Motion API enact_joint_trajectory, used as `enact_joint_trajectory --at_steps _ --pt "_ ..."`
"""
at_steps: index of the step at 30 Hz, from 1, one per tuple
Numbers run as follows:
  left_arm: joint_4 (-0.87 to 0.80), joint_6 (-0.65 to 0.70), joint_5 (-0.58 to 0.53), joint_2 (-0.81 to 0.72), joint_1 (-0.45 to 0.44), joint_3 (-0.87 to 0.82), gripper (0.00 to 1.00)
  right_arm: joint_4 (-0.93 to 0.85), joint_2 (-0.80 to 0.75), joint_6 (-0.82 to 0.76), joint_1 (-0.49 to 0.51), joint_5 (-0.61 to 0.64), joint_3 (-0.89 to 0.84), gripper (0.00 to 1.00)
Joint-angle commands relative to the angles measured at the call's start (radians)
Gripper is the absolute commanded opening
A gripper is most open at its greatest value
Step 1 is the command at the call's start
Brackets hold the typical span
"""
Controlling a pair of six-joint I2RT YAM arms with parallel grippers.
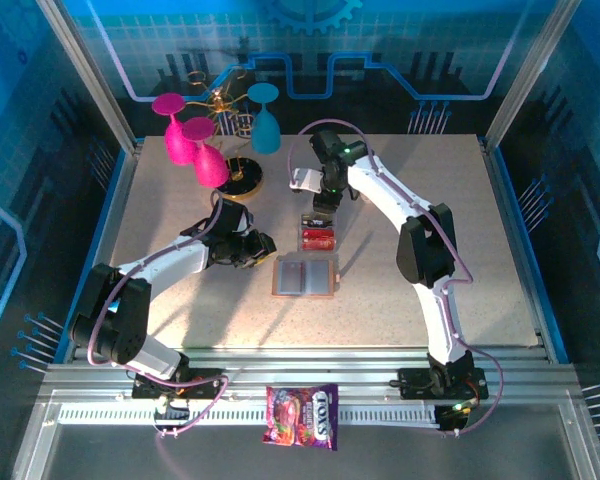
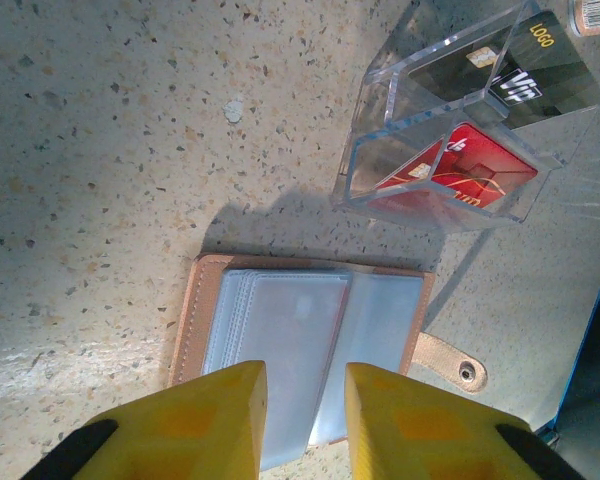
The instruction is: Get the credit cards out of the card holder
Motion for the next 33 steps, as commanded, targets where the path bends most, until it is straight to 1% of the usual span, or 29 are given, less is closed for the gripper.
enact_joint_trajectory --at_steps 1,6,18,33 --pt "0.004 -0.006 0.021 0.000 0.011 -0.005 0.28 0.025 0.003 0.020 -0.012 0.018 -0.012 0.56" --pt "0.005 -0.008 0.021 -0.001 0.011 -0.008 0.28 0.035 0.032 0.019 -0.011 0.017 -0.009 0.56" --pt "0.008 -0.010 0.020 -0.006 0.011 -0.018 0.28 0.017 0.060 0.013 -0.005 -0.031 -0.025 0.56" --pt "0.017 -0.011 0.029 -0.014 0.011 -0.029 0.28 -0.063 0.072 0.002 0.000 -0.052 -0.004 0.55"
